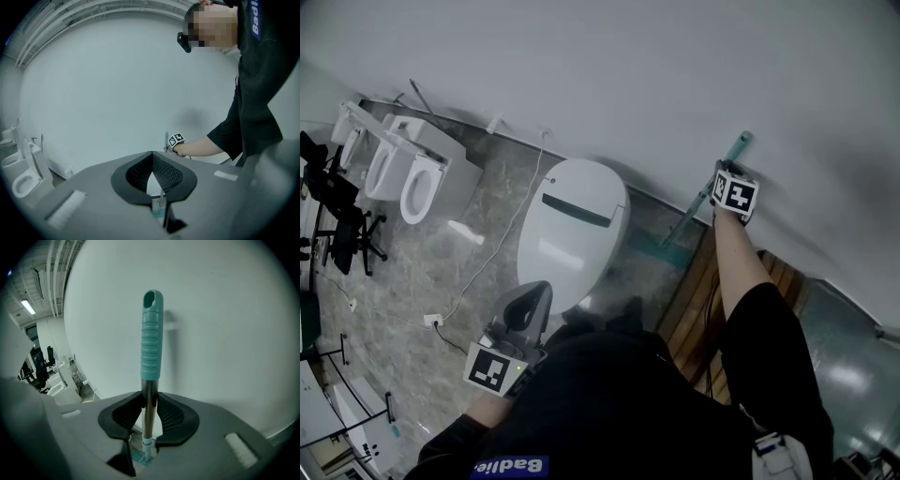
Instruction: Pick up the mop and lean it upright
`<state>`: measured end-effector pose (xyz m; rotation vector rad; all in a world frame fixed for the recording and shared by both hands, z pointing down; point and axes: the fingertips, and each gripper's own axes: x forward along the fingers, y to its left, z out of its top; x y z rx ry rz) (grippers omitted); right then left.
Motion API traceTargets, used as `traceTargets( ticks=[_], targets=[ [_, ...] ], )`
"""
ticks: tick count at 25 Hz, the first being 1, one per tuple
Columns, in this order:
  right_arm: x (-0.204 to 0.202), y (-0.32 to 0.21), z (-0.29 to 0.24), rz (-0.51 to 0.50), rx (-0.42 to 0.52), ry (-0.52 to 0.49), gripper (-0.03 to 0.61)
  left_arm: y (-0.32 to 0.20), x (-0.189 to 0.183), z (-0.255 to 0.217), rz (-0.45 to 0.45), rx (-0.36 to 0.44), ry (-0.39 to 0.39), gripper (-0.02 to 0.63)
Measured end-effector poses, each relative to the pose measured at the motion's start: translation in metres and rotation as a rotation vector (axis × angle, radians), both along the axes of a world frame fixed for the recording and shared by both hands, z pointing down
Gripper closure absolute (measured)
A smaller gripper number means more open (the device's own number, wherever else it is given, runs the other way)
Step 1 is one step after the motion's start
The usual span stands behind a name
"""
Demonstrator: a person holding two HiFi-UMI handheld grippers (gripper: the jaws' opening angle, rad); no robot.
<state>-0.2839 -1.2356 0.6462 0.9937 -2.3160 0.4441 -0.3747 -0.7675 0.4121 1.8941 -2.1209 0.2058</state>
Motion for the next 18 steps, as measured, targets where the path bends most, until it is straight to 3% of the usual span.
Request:
traceTargets(
  ticks=[18],
  targets=[
    [-0.003,-0.017,0.006,-0.04,0.052,0.115,0.449,0.027,-0.004,0.005,-0.049,0.0,0.024,0.594]
  ],
)
